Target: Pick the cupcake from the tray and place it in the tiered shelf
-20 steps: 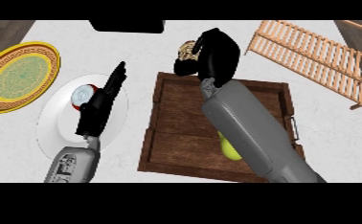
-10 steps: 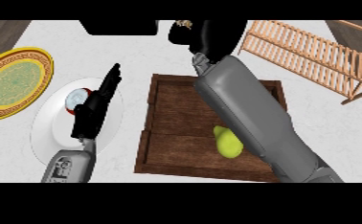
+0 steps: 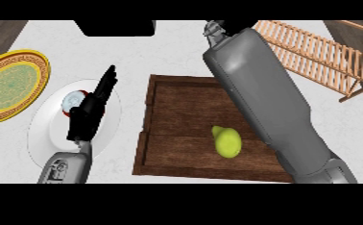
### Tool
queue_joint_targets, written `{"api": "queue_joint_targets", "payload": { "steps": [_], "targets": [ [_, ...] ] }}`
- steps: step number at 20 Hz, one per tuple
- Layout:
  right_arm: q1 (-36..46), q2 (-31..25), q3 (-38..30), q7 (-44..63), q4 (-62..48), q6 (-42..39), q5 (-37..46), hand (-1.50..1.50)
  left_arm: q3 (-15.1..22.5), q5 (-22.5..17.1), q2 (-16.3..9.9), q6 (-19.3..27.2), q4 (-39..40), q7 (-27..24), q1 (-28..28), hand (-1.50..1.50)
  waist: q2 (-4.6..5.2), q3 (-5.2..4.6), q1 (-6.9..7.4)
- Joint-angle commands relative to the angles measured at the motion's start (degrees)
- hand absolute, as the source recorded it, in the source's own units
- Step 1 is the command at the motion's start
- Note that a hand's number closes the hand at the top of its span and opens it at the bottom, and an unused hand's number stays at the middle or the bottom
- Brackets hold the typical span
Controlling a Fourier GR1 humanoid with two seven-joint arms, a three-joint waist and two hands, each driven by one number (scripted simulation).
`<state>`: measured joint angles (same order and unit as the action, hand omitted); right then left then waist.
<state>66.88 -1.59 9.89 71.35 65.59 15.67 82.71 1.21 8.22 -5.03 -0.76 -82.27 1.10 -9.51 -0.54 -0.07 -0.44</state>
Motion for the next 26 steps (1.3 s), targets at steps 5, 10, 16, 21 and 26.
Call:
{"api": "queue_joint_targets", "payload": {
  "steps": [5,10,16,21,26],
  "targets": [
    [7.0,-0.7,-8.6,9.4,0.8,-10.1,6.3,1.50,-0.5,-1.0,-0.6,-1.3,-0.4,1.0,-1.1,0.00,0.25,0.02,0.41],
    [4.5,-4.4,-12.2,4.3,2.8,-9.3,9.5,1.50,1.0,1.3,1.2,1.1,0.0,-1.3,0.9,0.00,0.34,0.05,0.27],
    [5.7,-6.9,-16.8,-0.7,3.5,-11.7,10.1,1.50,-0.3,-0.7,-0.4,-1.4,-0.4,1.6,-0.7,0.00,0.44,0.05,0.42],
    [4.5,-10.3,-17.4,-6.3,-1.7,-10.5,12.4,1.50,0.5,1.0,1.5,1.0,0.2,-0.6,-0.1,0.00,0.63,0.04,0.68],
    [4.3,-12.0,-20.3,-7.9,-5.7,-7.1,12.4,1.50,1.2,1.0,1.9,0.7,-1.6,3.0,-2.3,0.00,0.66,0.07,1.05]
  ]
}}
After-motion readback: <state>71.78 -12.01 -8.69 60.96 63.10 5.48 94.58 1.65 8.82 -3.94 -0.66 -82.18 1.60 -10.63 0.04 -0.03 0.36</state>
